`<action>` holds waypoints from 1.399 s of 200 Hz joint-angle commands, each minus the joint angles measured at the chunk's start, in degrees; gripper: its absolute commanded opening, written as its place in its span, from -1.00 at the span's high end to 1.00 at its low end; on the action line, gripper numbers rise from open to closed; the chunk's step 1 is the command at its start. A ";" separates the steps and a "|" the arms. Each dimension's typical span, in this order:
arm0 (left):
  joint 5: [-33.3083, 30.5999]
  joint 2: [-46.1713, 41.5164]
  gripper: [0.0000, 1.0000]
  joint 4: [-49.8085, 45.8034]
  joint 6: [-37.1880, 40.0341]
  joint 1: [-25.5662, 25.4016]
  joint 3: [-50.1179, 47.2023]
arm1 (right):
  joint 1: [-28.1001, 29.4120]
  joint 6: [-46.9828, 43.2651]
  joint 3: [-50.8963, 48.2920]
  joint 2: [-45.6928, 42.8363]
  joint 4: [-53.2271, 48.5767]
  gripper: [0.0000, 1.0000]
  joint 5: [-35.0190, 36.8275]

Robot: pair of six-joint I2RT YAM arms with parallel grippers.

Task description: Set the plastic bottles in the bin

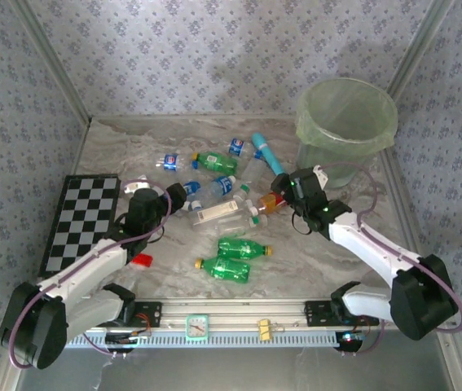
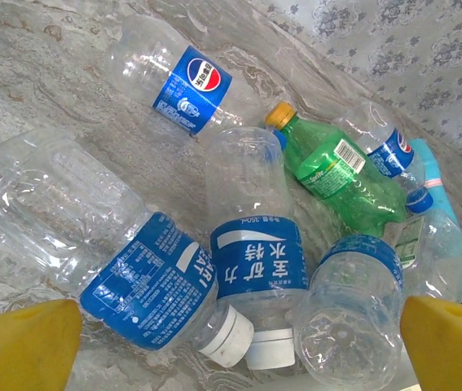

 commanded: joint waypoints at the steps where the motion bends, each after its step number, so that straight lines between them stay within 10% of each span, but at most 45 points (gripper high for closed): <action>1: -0.01 0.08 -1.00 -1.40 0.74 0.24 2.40 | -0.10 6.32 -0.54 2.68 3.52 -0.88 -0.35; 228: -3.42 -1.24 -1.00 -4.46 0.56 0.25 1.61 | -0.09 16.78 -0.42 26.31 17.68 -0.70 -0.98; 280: -3.43 -1.24 -1.00 -4.63 0.30 0.32 1.79 | -0.45 16.82 -1.72 26.86 20.10 -0.38 -0.79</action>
